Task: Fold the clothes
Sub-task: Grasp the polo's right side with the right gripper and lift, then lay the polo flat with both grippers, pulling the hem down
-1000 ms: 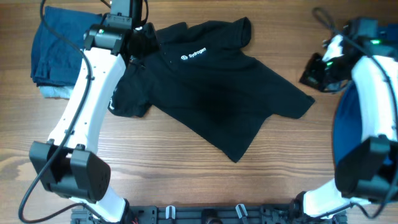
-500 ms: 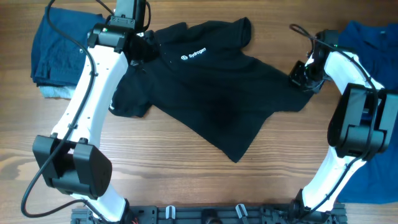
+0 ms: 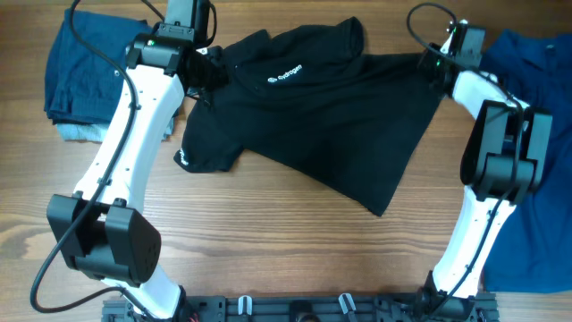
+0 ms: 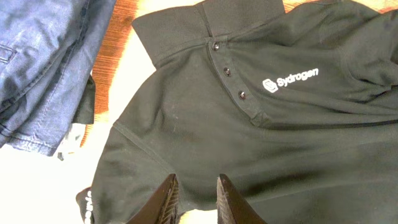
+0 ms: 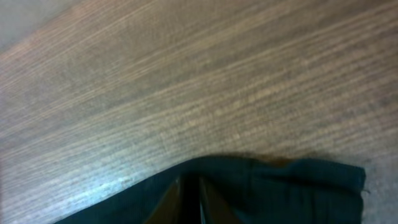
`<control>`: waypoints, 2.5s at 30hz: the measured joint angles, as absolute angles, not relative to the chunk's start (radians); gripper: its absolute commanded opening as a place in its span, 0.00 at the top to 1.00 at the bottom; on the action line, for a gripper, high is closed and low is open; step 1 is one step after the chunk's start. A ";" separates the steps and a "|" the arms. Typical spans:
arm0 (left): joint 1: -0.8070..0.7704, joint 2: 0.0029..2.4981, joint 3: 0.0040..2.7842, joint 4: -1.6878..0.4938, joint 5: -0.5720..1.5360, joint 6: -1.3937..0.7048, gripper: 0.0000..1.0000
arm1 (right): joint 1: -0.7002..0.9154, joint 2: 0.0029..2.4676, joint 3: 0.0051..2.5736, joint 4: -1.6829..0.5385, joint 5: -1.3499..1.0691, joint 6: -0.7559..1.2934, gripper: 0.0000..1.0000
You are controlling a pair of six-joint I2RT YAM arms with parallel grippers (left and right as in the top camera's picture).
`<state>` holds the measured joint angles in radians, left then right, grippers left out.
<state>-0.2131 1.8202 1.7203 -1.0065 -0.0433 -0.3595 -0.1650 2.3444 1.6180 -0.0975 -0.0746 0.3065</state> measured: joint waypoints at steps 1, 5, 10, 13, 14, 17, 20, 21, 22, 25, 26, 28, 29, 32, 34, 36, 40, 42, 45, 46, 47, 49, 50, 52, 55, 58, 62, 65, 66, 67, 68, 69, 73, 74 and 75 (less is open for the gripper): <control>-0.213 1.820 1.720 -1.006 -0.043 -0.359 0.77 | -0.165 2.362 1.688 -0.187 -0.064 0.278 0.85; -0.213 1.820 1.720 -1.004 -0.043 -0.356 0.75 | -0.167 2.389 2.025 -0.636 -0.044 0.214 0.79; -0.213 1.820 1.720 -1.002 -0.048 -0.356 0.71 | -0.167 2.190 2.168 -1.201 -0.189 0.226 0.96; -0.213 1.821 1.720 -1.002 -0.095 -0.356 0.70 | -0.163 2.119 2.181 -1.491 -0.255 0.265 0.96; -0.213 1.821 1.720 -1.003 -0.108 -0.356 0.69 | -0.157 2.119 2.170 -1.530 -0.262 0.269 0.96; -0.213 1.821 1.720 -1.001 -0.143 -0.355 0.69 | -0.091 2.123 2.043 -1.605 -0.296 0.291 0.96; -0.207 1.827 1.720 -0.989 -0.160 -0.354 0.68 | 0.008 2.126 1.919 -1.579 -0.323 0.307 0.96; -0.199 1.840 1.720 -0.987 -0.161 -0.353 0.67 | 0.057 2.126 1.868 -1.555 -0.331 0.317 0.96; -0.195 1.853 1.720 -0.985 -0.164 -0.353 0.67 | 0.076 2.126 1.846 -1.551 -0.332 0.321 0.96; -0.189 1.913 1.720 -0.984 -0.168 -0.353 0.66 | 0.136 2.126 1.687 -1.436 -0.324 0.374 0.96; -0.189 1.935 1.720 -0.985 -0.168 -0.353 0.66 | 0.157 2.129 1.599 -1.368 -0.319 0.396 0.96; -0.189 1.961 1.719 -0.985 -0.168 -0.353 0.66 | 0.174 2.130 1.500 -1.278 -0.311 0.427 0.95; -0.189 1.968 1.719 -0.982 -0.168 -0.353 0.66 | 0.175 2.130 1.445 -1.245 -0.296 0.450 0.96; -0.185 1.973 1.719 -0.984 -0.168 -0.353 0.66 | 0.168 2.089 1.316 -1.165 -0.287 0.522 0.96; -0.179 1.973 1.719 -0.983 -0.168 -0.353 0.66 | 0.164 2.042 1.249 -1.092 -0.290 0.546 0.96; -0.170 1.973 1.719 -0.983 -0.168 -0.353 0.66 | 0.140 2.010 1.197 -1.046 -0.319 0.569 0.96; -0.167 1.973 1.719 -0.983 -0.168 -0.353 0.66 | 0.002 2.009 1.143 -1.111 -0.340 0.583 0.96; -0.167 1.973 1.719 -0.984 -0.167 -0.353 0.66 | -0.128 2.019 1.116 -1.155 -0.333 0.582 0.96; -0.167 1.973 1.719 -0.984 -0.166 -0.353 0.66 | -0.241 2.019 1.103 -1.173 -0.310 0.575 0.96; -0.167 1.973 1.719 -0.984 -0.155 -0.353 0.65 | -0.269 2.019 1.102 -1.175 -0.305 0.570 0.96; -0.167 1.973 1.719 -0.985 -0.144 -0.353 0.66 | -0.281 2.019 1.102 -1.176 -0.303 0.564 0.96; -0.167 1.973 1.719 -1.007 -0.113 -0.353 0.66 | -0.291 2.019 1.101 -1.176 -0.302 0.554 0.96; -0.167 1.973 1.719 -1.026 -0.095 -0.353 0.66 | -0.291 2.019 1.103 -1.178 -0.300 0.552 0.96; -0.167 1.973 1.718 -1.118 -0.043 -0.353 0.69 | -0.291 2.025 1.115 -1.189 -0.287 0.548 0.96; -0.167 1.973 1.653 -1.204 0.003 -0.353 0.66 | -0.291 2.027 1.119 -1.191 -0.284 0.545 0.96; -0.167 1.974 1.471 -1.105 0.018 -0.352 0.55 | -0.291 2.028 1.121 -1.192 -0.281 0.545 0.96; -0.167 1.983 1.273 -0.986 0.029 -0.346 0.46 | -0.291 2.029 1.121 -1.192 -0.281 0.545 0.96; -0.161 1.966 1.242 -0.960 0.047 -0.347 0.76 | -0.292 2.029 1.121 -1.192 -0.281 0.545 0.96; -0.161 1.961 1.232 -0.960 0.059 -0.351 0.87 | -0.292 2.029 1.121 -1.192 -0.281 0.545 0.96; -0.162 1.958 1.227 -0.963 0.063 -0.353 0.91 | -0.292 2.029 1.121 -1.192 -0.281 0.545 0.96; -0.162 1.954 1.218 -0.982 0.073 -0.357 0.91 | -0.292 2.029 1.121 -1.192 -0.281 0.544 0.96; -0.162 1.954 1.214 -1.008 0.076 -0.359 0.91 | -0.292 2.029 1.121 -1.192 -0.281 0.540 0.96; -0.162 1.965 1.175 -1.152 0.098 -0.365 0.87 | -0.292 2.029 1.121 -1.192 -0.279 0.525 0.96; -0.162 1.968 1.174 -1.172 0.111 -0.366 0.87 | -0.292 2.029 1.121 -1.192 -0.278 0.522 0.96; -0.162 1.970 1.172 -1.207 0.131 -0.368 0.87 | -0.292 2.029 1.121 -1.192 -0.278 0.522 0.96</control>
<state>-0.1616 1.9701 1.1725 -1.2068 0.1314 -0.3683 -0.2916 2.0289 1.1210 -1.1915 -0.2775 0.5220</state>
